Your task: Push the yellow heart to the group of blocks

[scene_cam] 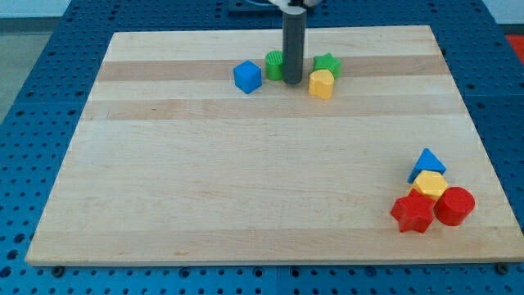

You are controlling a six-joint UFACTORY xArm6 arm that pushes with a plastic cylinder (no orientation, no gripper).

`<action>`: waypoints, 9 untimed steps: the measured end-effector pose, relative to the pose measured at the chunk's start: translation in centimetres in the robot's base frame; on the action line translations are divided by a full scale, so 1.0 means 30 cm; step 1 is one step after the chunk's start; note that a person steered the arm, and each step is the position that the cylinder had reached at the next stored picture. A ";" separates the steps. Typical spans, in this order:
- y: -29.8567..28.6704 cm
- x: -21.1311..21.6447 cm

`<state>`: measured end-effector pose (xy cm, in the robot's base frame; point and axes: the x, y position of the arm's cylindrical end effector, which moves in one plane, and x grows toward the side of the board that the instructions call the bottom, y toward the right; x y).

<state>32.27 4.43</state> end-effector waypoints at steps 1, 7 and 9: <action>0.068 0.010; 0.317 0.262; 0.293 0.303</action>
<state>41.37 13.22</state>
